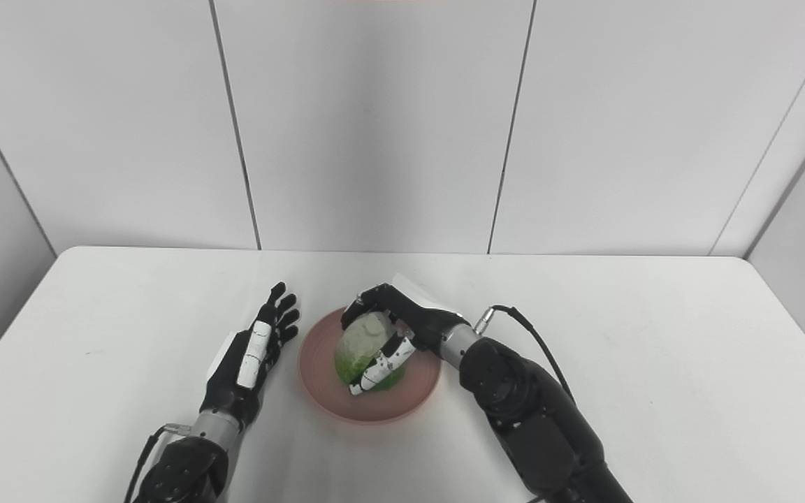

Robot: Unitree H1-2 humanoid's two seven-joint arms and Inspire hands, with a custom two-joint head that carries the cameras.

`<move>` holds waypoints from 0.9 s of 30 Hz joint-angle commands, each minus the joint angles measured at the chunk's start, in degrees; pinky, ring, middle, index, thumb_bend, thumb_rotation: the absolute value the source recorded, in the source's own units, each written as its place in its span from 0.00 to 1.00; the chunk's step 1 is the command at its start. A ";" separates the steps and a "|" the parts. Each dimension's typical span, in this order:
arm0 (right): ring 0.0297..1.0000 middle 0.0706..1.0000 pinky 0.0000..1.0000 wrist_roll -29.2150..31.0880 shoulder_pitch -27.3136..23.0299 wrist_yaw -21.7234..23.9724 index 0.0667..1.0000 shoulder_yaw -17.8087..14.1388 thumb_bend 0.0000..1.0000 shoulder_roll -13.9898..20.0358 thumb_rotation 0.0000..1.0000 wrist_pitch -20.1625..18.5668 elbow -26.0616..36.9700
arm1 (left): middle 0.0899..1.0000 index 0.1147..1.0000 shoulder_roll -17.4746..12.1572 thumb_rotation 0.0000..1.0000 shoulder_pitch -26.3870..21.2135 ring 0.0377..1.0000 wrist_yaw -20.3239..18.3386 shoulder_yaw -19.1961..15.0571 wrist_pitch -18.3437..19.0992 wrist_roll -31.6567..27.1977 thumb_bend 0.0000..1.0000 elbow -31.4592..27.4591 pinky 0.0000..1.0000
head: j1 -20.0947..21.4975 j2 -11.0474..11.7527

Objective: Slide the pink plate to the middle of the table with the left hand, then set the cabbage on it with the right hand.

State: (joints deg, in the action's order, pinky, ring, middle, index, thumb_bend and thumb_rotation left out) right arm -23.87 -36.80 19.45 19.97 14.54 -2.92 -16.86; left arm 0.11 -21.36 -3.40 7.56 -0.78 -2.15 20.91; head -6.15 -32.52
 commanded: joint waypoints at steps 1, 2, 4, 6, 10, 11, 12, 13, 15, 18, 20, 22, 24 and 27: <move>0.58 0.58 0.51 -1.23 -1.32 1.16 0.62 0.78 0.65 0.67 0.05 -0.78 2.80 | 0.98 0.98 1.65 1.00 1.01 0.96 -2.51 2.13 4.11 0.81 0.81 1.98 0.92 | -0.03 -0.10; 0.60 0.63 0.52 -1.70 -1.35 1.83 0.66 1.16 0.69 1.02 0.07 -1.17 3.59 | 0.98 0.98 1.61 1.00 0.99 0.96 -2.57 2.13 3.88 0.79 0.81 2.10 0.93 | -0.03 -0.10; 0.66 0.73 0.55 -2.81 -1.56 3.36 0.74 2.01 0.74 1.72 0.18 -2.03 4.73 | 0.98 0.98 1.52 1.00 0.99 0.96 -2.73 2.17 3.58 0.75 0.81 2.20 0.92 | -0.03 -0.10; 0.73 0.81 0.61 -4.14 -1.85 4.90 0.81 2.89 0.77 2.40 0.34 -2.98 5.69 | 0.99 0.98 1.50 1.00 1.01 0.96 -2.99 2.15 3.43 0.49 0.80 2.13 0.91 | 0.00 -0.20; 0.87 0.89 0.76 -5.60 -2.46 8.51 0.89 4.13 0.84 3.41 0.52 -5.18 6.96 | 0.99 1.00 1.67 1.00 1.22 0.97 -2.94 1.93 4.50 -0.02 0.80 1.19 0.91 | 0.02 -0.29; 0.89 0.91 0.78 -5.65 -2.51 9.26 0.91 4.20 0.85 3.54 0.56 -5.74 7.27 | 1.00 1.00 1.68 1.00 1.24 0.97 -2.83 1.98 4.65 0.06 0.80 1.08 0.91 | 0.06 -0.31; 0.90 0.93 0.78 -5.72 -2.52 9.82 0.93 4.20 0.86 3.61 0.59 -6.20 7.55 | 1.00 1.00 1.66 1.00 1.24 0.97 -2.73 2.07 4.55 0.21 0.80 1.09 0.91 | 0.06 -0.31; 0.91 0.94 0.78 -5.76 -2.52 10.26 0.94 4.18 0.87 3.65 0.61 -6.58 7.83 | 0.99 0.99 1.65 1.00 1.27 0.97 -2.59 2.13 4.40 0.39 0.80 1.09 0.91 | 0.09 -0.38; 0.93 0.96 0.80 -5.75 -2.48 10.81 0.95 4.03 0.87 3.71 0.64 -6.87 8.29 | 0.99 0.99 1.63 1.00 1.33 0.96 -2.51 2.18 4.01 0.54 0.78 1.11 0.90 | 0.15 -0.38; 0.93 0.97 0.80 -5.88 -2.55 11.42 0.96 3.96 0.88 3.79 0.65 -7.30 8.77 | 0.99 0.99 1.40 1.00 1.45 0.96 -2.59 2.34 4.65 0.71 0.80 0.70 0.90 | 0.22 -0.40; 0.92 0.97 0.79 -6.39 -2.68 11.75 0.96 4.18 0.89 3.96 0.67 -7.46 9.19 | 0.99 0.99 1.48 1.00 1.53 0.96 -2.52 2.27 4.30 0.59 0.79 0.67 0.90 | 0.30 -0.43; 0.92 0.97 0.79 -6.63 -2.68 11.56 0.96 4.17 0.88 4.16 0.67 -6.89 9.54 | 0.99 0.99 1.48 1.00 1.54 0.96 -2.45 2.25 4.36 0.57 0.79 0.70 0.90 | 0.42 -0.45; 0.92 0.96 0.79 -6.34 -2.61 11.15 0.96 3.54 0.88 4.43 0.68 -6.50 10.32 | 0.99 0.99 1.44 1.00 1.50 0.97 -2.70 2.08 4.19 0.16 0.80 0.95 0.91 | 0.54 -0.46; 0.91 0.96 0.79 -5.23 -2.32 9.75 0.96 1.65 0.88 4.60 0.69 -5.90 12.59 | 0.99 0.99 1.26 1.00 1.51 0.97 -2.99 2.12 4.38 0.01 0.80 0.85 0.91 | 0.77 -0.40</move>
State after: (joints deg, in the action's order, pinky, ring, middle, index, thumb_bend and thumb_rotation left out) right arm -29.88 -36.91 30.89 23.57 18.40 -9.97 -6.98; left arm 0.16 -21.20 -3.52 7.87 -0.74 -2.43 20.47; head -5.45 -32.87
